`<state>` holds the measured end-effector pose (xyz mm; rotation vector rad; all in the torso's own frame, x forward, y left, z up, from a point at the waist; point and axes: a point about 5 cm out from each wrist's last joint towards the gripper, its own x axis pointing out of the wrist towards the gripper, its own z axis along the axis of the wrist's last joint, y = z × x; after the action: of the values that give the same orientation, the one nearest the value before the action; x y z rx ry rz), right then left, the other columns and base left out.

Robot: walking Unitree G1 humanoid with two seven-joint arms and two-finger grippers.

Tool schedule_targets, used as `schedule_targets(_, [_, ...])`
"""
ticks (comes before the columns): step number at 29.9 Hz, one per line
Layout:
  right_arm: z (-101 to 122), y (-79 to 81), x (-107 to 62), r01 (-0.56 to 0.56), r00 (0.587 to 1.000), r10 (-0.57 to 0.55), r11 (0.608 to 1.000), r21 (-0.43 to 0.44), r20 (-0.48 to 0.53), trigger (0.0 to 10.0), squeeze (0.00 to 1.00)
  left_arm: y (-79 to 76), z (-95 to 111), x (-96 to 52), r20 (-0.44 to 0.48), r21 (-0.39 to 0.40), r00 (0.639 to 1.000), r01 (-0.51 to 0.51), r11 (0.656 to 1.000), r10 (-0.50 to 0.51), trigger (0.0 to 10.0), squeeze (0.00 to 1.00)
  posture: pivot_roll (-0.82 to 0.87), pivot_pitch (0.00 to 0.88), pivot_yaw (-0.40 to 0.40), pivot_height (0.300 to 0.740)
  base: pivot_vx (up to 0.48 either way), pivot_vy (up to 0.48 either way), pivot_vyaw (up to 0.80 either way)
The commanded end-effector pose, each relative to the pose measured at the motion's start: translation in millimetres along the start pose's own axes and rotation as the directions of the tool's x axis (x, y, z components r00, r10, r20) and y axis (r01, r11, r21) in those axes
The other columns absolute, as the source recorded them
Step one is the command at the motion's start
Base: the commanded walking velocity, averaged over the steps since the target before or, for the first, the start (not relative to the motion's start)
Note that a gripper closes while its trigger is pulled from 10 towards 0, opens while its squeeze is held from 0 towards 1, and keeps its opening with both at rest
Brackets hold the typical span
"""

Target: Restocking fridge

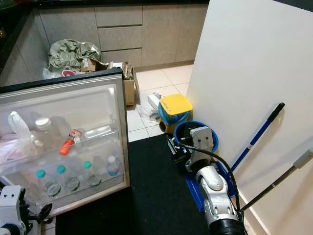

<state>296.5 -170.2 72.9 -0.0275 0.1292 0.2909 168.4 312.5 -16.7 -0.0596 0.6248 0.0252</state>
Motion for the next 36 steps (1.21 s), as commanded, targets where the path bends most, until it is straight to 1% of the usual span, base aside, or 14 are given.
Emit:
schedule_targets(1, [-1.9,-7.9,-1.5,0.028,1.0,-0.028,1.0,-0.01,-0.007,10.0,0.0,-5.7,-4.8,2.5,-0.013,-0.004,1.0,0.006,1.0,-0.006,10.0,0.0,-0.01,0.0,-0.042,0.74,0.0,0.0,0.0])
schedule_targets(6, [-4.6,-29.2,-5.1,0.115,0.993,-0.116,0.993,-0.037,-0.028,10.0,0.0,-11.3,-7.6,6.7,-0.024,-0.01,1.0,0.007,1.0,-0.008,10.0,0.0,-0.01,0.0,-0.037,0.74,0.0,0.0,0.0])
schedule_targets(7, [-13.5,-54.5,-13.5,0.233,0.969,-0.238,0.97,-0.063,-0.073,10.0,0.0,-17.9,-10.8,10.7,-0.035,-0.02,0.999,0.006,1.0,-0.007,10.0,0.0,-0.01,0.0,-0.034,0.74,0.0,0.0,0.0])
schedule_targets(9, [-18.5,-64.8,-18.3,0.287,0.952,-0.292,0.956,-0.061,-0.095,10.0,0.0,-20.3,-11.9,12.3,-0.039,-0.023,0.999,0.004,1.0,-0.005,10.0,0.0,-0.01,0.0,-0.034,0.74,0.0,0.0,0.0])
schedule_targets(11, [-43.7,-87.4,-39.0,0.419,0.883,-0.424,0.905,-0.069,-0.202,10.0,0.0,-25.5,-15.0,16.5,-0.05,-0.023,0.999,-0.019,1.0,0.017,10.0,0.0,-0.01,0.0,-0.035,0.74,0.0,0.0,0.0])
schedule_targets(17, [-84.2,-94.6,-71.9,0.491,0.791,-0.489,0.866,-0.096,-0.367,10.0,0.0,-30.9,-22.2,20.0,-0.08,-0.005,0.995,-0.053,0.999,0.053,10.0,0.0,-0.01,0.0,-0.039,0.74,0.0,0.0,0.0])
schedule_targets(19, [-123.6,-81.9,-104.4,0.499,0.716,-0.462,0.863,-0.08,-0.524,10.0,0.0,-34.7,-31.5,20.5,-0.117,0.03,0.989,-0.082,0.996,0.085,10.0,0.0,-0.01,0.0,-0.044,0.74,0.0,0.0,0.0])
schedule_targets(20, [-123.6,-81.9,-104.4,0.499,0.716,-0.462,0.863,-0.08,-0.524,10.0,0.0,-34.7,-31.5,20.5,-0.117,0.03,0.989,-0.082,0.996,0.085,10.0,0.0,-0.01,0.0,-0.044,0.74,0.0,0.0,0.0])
schedule_targets(21, [-149.8,-54.8,-117.9,0.414,0.7,-0.325,0.91,-0.011,-0.636,10.0,0.0,-36.2,-40.3,18.9,-0.149,0.071,0.982,-0.102,0.992,0.112,10.0,0.0,-0.01,0.0,-0.043,0.74,0.0,0.0,0.0])
schedule_targets(23, [-155.8,-45.6,-119.9,0.377,0.698,-0.272,0.926,0.017,-0.662,10.0,0.0,-36.3,-42.7,18.3,-0.158,0.081,0.98,-0.108,0.991,0.119,10.0,0.0,-0.01,0.0,-0.043,0.74,0.0,0.0,0.0])
schedule_targets(24, [-168.1,-23.9,-125.0,0.237,0.681,-0.158,0.972,0.011,-0.715,10.0,0.0,-36.6,-49.4,15.9,-0.182,0.095,0.973,-0.123,0.988,0.139,10.0,0.0,-0.01,0.0,-0.037,0.74,0.0,0.0,0.0])
schedule_targets(26, [-185.2,6.5,-138.0,0.051,0.619,-0.009,0.998,0.028,-0.786,10.0,0.0,-38.2,-65.1,9.7,-0.242,0.118,0.956,-0.14,0.983,0.166,10.0,0.0,0.0,0.0,-0.042,0.74,0.0,0.0,0.0])
schedule_targets(29, [-193.6,21.3,-146.5,-0.005,0.572,0.043,0.999,0.048,-0.819,10.0,0.0,-38.1,-75.5,4.7,-0.286,0.139,0.94,-0.15,0.979,0.185,10.0,0.0,-0.01,0.0,-0.039,0.74,0.0,0.0,0.0])
schedule_targets(36, [-195.4,29.3,-143.5,-0.115,0.545,0.038,0.993,-0.029,-0.838,10.0,0.0,-39.6,-80.9,2.3,-0.3,0.161,0.936,-0.141,0.977,0.184,10.0,0.0,-0.01,0.0,-0.044,0.74,0.0,0.0,0.0])
